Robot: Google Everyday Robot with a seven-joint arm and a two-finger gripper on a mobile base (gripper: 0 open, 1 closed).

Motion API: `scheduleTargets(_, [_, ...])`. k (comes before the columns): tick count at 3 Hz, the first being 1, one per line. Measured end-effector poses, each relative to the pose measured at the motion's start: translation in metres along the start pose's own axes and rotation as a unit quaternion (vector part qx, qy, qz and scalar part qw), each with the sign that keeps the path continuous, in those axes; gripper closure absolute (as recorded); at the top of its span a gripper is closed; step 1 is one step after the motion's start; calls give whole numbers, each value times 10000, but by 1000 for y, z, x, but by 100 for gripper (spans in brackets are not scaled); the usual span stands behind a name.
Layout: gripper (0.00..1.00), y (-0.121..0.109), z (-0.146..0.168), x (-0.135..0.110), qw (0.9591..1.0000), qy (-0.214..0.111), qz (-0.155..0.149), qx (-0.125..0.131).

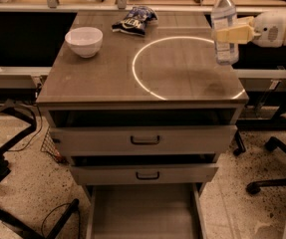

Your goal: Place blue plastic bottle upright

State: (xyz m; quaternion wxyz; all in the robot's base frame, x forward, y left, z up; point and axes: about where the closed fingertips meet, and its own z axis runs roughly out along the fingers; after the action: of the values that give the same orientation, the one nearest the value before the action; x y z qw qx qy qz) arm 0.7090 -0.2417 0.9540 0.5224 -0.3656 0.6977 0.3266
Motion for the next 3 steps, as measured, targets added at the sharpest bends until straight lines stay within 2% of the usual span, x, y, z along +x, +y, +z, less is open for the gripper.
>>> scheduleTargets(2, [100, 8, 16, 3, 9966, -648, -89, -497])
scheduleTargets(3, [100, 10, 24, 10, 9938, -898, -92, -648])
